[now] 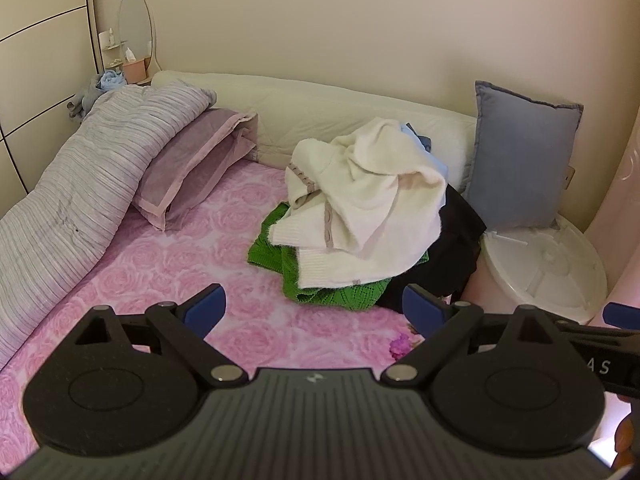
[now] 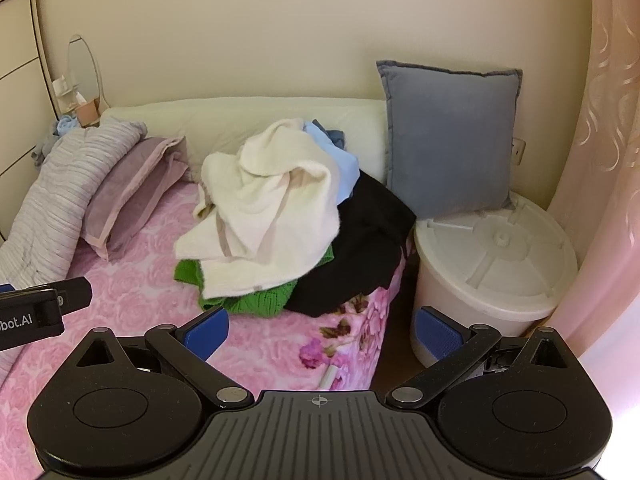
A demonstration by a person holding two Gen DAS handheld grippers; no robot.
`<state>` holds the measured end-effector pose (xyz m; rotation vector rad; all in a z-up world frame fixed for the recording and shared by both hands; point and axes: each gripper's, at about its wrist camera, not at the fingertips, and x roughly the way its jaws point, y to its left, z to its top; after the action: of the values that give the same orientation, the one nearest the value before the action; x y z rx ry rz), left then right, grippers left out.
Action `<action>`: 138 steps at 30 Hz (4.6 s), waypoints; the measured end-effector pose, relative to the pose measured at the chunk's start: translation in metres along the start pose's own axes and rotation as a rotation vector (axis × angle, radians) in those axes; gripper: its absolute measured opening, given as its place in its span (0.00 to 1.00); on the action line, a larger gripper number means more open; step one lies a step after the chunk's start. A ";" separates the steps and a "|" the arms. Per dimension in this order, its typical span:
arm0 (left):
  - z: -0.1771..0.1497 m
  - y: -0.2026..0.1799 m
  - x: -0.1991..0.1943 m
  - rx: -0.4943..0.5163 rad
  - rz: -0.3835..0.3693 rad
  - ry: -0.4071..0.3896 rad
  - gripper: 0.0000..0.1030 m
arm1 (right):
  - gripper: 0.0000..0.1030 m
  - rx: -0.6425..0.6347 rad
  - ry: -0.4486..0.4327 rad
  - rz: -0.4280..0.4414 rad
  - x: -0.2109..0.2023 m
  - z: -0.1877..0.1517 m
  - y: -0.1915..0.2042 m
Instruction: Fold clothes
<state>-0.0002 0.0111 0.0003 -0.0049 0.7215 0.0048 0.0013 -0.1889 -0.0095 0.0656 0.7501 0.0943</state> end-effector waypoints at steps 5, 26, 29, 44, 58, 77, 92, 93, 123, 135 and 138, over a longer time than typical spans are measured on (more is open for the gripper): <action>0.000 0.002 0.000 -0.004 -0.001 0.001 0.91 | 0.99 0.001 0.001 -0.003 -0.001 0.002 0.000; 0.002 0.006 0.003 0.004 -0.013 0.015 0.91 | 0.99 0.011 0.004 -0.021 -0.001 0.003 0.002; 0.003 0.006 0.005 0.001 -0.011 0.019 0.91 | 0.99 0.014 0.008 -0.023 0.001 0.003 0.002; 0.011 0.011 0.026 -0.003 -0.010 0.054 0.91 | 0.99 0.005 0.015 -0.025 0.019 0.015 0.002; 0.022 0.025 0.086 -0.051 -0.010 0.128 0.90 | 0.99 0.020 0.080 0.022 0.073 0.041 -0.014; 0.098 0.011 0.242 -0.140 -0.012 0.223 0.85 | 0.84 -0.147 0.053 0.019 0.212 0.121 -0.027; 0.136 -0.003 0.368 -0.193 -0.022 0.334 0.82 | 0.84 -0.246 0.131 0.048 0.314 0.178 -0.028; 0.138 -0.003 0.374 -0.196 -0.021 0.338 0.82 | 0.84 -0.247 0.136 0.054 0.320 0.181 -0.029; 0.149 0.056 0.440 -0.599 -0.286 0.229 0.07 | 0.03 -0.014 0.174 0.226 0.382 0.229 -0.033; 0.148 0.144 0.234 -0.655 -0.070 -0.227 0.06 | 0.03 -0.088 -0.056 0.615 0.281 0.260 0.044; 0.124 0.170 0.164 -0.682 0.020 -0.319 0.06 | 0.03 -0.131 -0.096 0.734 0.251 0.253 0.074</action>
<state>0.2037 0.1818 -0.0153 -0.6367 0.3732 0.2650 0.3520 -0.0945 0.0121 0.2178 0.5916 0.8327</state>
